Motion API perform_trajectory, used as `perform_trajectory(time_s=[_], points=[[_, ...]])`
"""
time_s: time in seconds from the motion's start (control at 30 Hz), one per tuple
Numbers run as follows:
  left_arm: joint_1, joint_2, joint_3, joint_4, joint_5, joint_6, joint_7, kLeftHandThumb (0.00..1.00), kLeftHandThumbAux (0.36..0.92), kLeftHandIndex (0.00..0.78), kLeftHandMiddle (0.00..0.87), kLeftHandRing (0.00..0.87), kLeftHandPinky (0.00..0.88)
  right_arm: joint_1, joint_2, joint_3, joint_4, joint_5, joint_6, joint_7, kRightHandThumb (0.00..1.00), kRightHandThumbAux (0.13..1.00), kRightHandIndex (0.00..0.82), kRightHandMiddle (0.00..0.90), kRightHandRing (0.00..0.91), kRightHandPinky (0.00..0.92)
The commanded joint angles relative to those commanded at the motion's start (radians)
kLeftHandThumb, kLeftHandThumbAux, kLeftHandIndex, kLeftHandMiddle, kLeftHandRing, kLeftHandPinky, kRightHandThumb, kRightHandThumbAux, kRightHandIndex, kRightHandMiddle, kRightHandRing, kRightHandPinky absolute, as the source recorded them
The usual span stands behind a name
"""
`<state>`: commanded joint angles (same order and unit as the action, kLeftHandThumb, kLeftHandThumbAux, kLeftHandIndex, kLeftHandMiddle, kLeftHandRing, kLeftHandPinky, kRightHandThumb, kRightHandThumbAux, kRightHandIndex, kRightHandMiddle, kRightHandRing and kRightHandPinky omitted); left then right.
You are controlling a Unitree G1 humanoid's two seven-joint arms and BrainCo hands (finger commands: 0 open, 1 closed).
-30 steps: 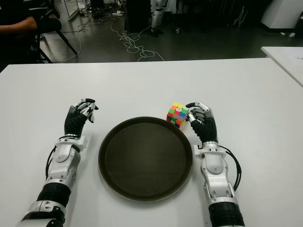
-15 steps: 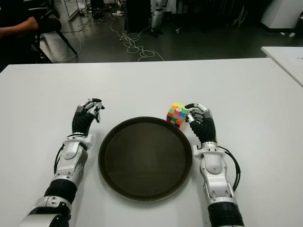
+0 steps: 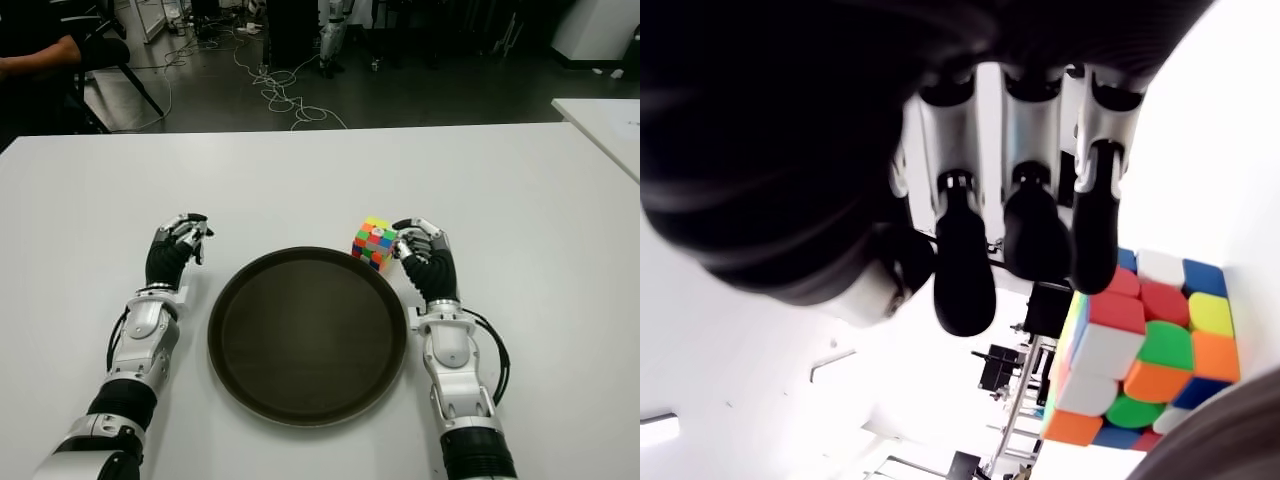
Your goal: Pick up the Rubik's Cube and put it in the plate
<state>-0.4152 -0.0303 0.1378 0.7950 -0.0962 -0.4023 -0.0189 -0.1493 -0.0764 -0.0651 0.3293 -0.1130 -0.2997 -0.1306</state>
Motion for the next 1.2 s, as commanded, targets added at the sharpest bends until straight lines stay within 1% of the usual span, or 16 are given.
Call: perform_trajectory(time_s=[0.17, 0.57, 0.8, 1.07, 1.2], points=[[-0.001, 0.0, 0.003, 0.001, -0.015, -0.005, -0.021, 0.856, 0.656, 0.425, 0.568, 0.788, 0.811, -0.003, -0.004, -0.002, 0.009, 0.007, 0.003, 0.006, 0.697, 0.727, 0.428, 0.725, 0.763, 0.791], [-0.007, -0.003, 0.027, 0.004, -0.049, -0.028, -0.048, 0.853, 0.66, 0.418, 0.542, 0.787, 0.804, -0.004, 0.003, -0.006, -0.002, 0.02, -0.007, 0.009, 0.698, 0.726, 0.428, 0.733, 0.769, 0.792], [-0.012, 0.004, 0.036, 0.01, -0.048, -0.052, -0.046, 0.855, 0.659, 0.42, 0.545, 0.783, 0.812, -0.012, 0.0, -0.01, -0.006, 0.004, -0.018, -0.014, 0.697, 0.728, 0.427, 0.734, 0.769, 0.795], [-0.028, 0.016, 0.042, 0.022, -0.04, -0.082, -0.048, 0.855, 0.657, 0.426, 0.549, 0.77, 0.804, -0.046, -0.018, -0.015, -0.063, -0.003, 0.017, -0.009, 0.698, 0.728, 0.427, 0.732, 0.763, 0.791], [-0.041, 0.023, 0.041, 0.027, -0.04, -0.087, -0.058, 0.854, 0.657, 0.427, 0.557, 0.768, 0.801, -0.089, -0.043, -0.017, -0.062, -0.02, 0.027, -0.008, 0.7, 0.727, 0.427, 0.724, 0.757, 0.788]])
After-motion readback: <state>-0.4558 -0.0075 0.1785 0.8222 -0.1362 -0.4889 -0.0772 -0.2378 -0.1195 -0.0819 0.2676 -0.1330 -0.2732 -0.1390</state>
